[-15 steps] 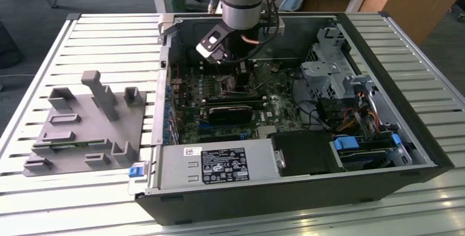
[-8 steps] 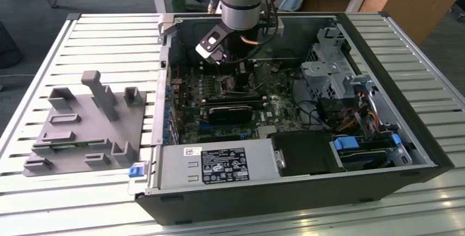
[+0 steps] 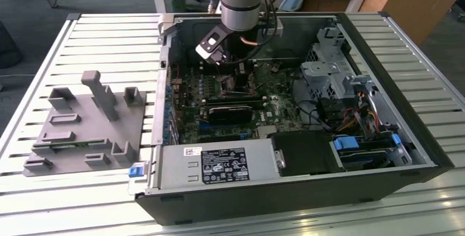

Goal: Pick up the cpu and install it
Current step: 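Place the cpu into insertion slot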

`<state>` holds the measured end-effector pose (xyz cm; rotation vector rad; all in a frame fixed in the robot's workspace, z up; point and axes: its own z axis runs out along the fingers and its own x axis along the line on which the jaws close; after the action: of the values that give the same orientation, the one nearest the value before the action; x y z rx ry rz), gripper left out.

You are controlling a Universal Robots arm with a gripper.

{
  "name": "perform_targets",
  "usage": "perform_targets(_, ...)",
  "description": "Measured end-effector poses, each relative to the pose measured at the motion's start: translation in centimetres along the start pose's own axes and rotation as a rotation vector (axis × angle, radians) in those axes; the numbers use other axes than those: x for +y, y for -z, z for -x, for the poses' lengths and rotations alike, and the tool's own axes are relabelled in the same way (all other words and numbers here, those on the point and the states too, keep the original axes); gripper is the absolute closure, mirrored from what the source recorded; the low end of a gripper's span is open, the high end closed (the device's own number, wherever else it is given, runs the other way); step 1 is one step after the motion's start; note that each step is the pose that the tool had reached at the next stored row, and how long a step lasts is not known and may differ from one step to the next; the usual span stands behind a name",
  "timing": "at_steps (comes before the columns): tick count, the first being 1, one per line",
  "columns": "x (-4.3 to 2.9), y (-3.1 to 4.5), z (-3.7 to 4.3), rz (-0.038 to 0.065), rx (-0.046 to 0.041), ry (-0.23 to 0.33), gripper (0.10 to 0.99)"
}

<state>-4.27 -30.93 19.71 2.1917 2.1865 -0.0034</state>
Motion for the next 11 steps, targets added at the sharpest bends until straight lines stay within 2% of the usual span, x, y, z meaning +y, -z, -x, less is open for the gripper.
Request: perform_targets(11,-0.16,-0.56,-0.04,-0.001,-0.0009,0.000,0.545)
